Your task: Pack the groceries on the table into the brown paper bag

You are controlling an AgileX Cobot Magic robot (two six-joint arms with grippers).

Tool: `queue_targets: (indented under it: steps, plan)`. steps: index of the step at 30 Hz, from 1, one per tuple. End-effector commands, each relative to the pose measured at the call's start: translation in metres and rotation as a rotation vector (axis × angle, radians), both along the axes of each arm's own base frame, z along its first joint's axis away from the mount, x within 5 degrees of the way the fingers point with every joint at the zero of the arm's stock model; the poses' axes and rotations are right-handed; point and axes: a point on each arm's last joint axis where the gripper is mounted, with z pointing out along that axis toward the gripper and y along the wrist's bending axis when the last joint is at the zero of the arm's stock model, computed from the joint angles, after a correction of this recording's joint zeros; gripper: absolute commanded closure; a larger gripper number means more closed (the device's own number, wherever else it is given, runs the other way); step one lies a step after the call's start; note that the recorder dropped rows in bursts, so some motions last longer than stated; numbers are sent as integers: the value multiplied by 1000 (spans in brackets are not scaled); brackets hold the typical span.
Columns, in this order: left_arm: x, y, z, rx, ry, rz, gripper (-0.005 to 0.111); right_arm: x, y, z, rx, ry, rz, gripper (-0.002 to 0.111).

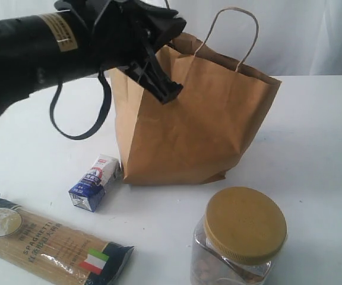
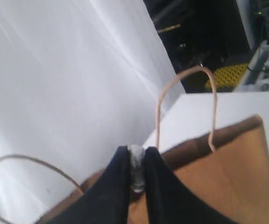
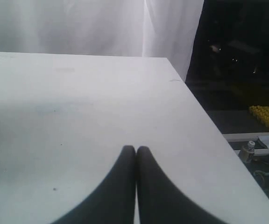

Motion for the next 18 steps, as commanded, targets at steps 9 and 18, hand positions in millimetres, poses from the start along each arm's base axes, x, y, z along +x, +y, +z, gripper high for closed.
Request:
queue_targets:
  steps: [9, 18]
  plan:
    - [73, -23, -13, -235, 73, 64, 107, 0, -1, -1, -12, 4, -4, 108]
    - [90, -33, -28, -120, 252, 87, 95, 0, -1, -1, -12, 4, -4, 108]
